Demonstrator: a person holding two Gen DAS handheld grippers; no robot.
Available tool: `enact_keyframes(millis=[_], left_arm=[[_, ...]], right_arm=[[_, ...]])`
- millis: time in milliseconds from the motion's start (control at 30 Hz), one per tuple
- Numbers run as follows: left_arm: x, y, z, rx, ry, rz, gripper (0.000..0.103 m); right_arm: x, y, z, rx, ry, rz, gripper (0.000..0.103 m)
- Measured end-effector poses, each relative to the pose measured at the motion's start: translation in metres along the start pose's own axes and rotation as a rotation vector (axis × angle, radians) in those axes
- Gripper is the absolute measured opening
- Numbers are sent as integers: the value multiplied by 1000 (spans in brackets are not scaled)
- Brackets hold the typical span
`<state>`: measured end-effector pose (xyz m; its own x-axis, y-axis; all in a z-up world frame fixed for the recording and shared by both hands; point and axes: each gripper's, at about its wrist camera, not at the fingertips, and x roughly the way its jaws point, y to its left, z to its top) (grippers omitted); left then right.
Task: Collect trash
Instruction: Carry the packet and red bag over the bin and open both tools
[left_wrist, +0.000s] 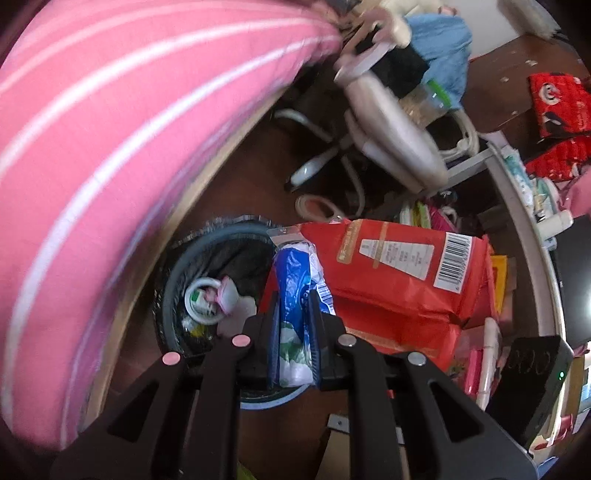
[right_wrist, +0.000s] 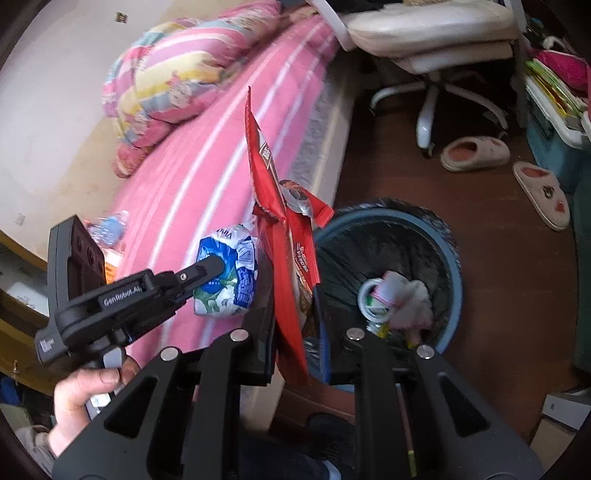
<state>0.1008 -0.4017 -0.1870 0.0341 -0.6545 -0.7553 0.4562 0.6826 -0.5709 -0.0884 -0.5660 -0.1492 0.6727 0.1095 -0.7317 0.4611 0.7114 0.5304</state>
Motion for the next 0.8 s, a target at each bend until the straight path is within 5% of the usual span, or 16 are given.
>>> enact_keyframes(millis=[233,300,333,367,400,433,800], left_arm=[[47,-2,-2,26,109,14,14],[58,0,-3,22,134,32,22],[63,1,-3,18,145,52,34],[64,1,-3,17,145,69,54],[64,3,-2,8,135,87,62],[62,5,-1,-11,124,87,68],[24,4,5,-95,8,62,85]], right_arm=[[20,-20,-6,24,44,-73,19],[23,-24,-7,33,57,-94,25],[24,-26,-7,34,67,-106,28],[26,-28,-6,35,71,-128,40],[25,-29,-6,33,64,-147,55],[25,-29,-6,30,58,-157,59],[-4,-4,1,6,-29,-108,78]])
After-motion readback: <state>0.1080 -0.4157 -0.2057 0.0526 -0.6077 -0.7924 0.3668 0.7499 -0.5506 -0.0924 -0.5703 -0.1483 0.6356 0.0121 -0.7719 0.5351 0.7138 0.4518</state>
